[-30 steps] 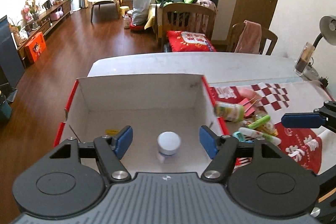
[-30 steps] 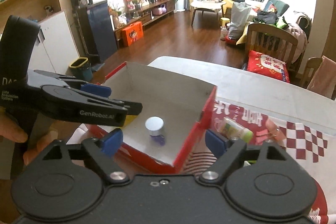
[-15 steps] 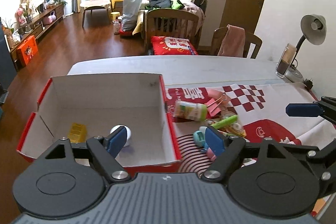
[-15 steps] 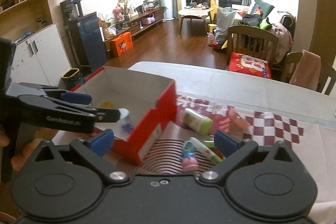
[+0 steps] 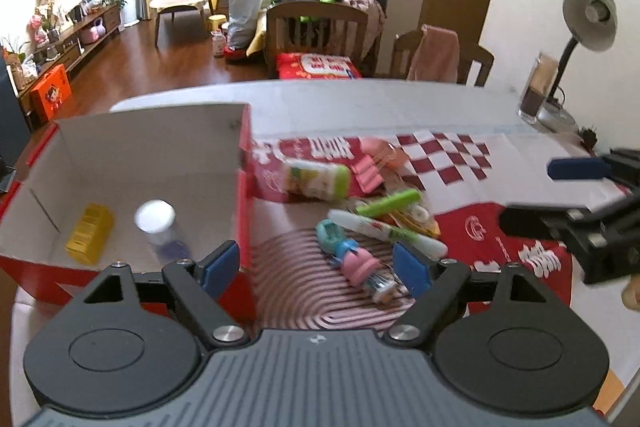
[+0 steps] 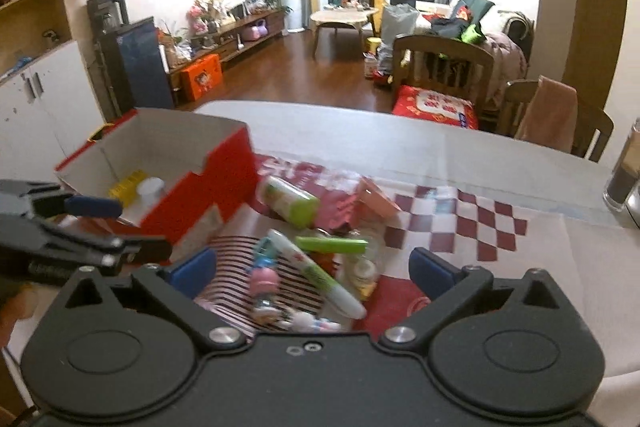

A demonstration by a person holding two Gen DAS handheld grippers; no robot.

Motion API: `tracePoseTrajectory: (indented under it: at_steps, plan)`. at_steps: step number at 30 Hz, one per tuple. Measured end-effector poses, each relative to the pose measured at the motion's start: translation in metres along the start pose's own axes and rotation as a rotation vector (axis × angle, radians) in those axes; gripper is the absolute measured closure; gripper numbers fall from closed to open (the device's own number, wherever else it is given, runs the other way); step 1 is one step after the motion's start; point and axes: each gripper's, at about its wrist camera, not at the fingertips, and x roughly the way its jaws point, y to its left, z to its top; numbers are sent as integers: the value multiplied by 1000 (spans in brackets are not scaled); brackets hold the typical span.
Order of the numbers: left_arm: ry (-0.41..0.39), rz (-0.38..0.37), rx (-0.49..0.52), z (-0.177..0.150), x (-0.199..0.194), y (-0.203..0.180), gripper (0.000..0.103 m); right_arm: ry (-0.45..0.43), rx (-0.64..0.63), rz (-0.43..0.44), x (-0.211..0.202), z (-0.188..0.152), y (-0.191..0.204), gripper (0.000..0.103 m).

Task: Organize rigid objects
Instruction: 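Move both tools back over the remaining items on the cloth, then grasp the glue stick with the right tool while the left tool grasps the pink figurine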

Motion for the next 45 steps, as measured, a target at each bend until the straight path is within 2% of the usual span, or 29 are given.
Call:
tracePoseTrajectory:
  at_steps: [7, 10, 16, 25, 31, 37, 38, 40, 45]
  plan:
    - [56, -10, -7, -24, 37, -33, 19, 72, -4, 35, 28, -12, -27, 0]
    - [77, 4, -10, -32, 53, -44, 19, 106, -51, 64, 40, -16, -26, 0]
    - [84, 44, -26, -38, 78, -54, 19, 158, -60, 84, 64, -21, -38, 4]
    - [102, 105, -33, -37, 105, -55, 19, 208, -65, 126, 93, -19, -44, 26]
    - [109, 115, -68, -33, 117, -49, 19, 241, -62, 184, 115, -11, -42, 35]
    - [109, 100, -86, -29, 125, -47, 20, 288, -71, 212, 136, -4, -37, 52]
    - [110, 92, -94, -28, 126, -46, 22, 295, -71, 216, 140, -4, -36, 55]
    - [120, 69, -120, -27, 127, -43, 32, 310, -69, 220, 146, -2, -34, 56]
    - [139, 42, -176, -26, 134, -33, 44, 341, -73, 227, 157, 0, -30, 66]
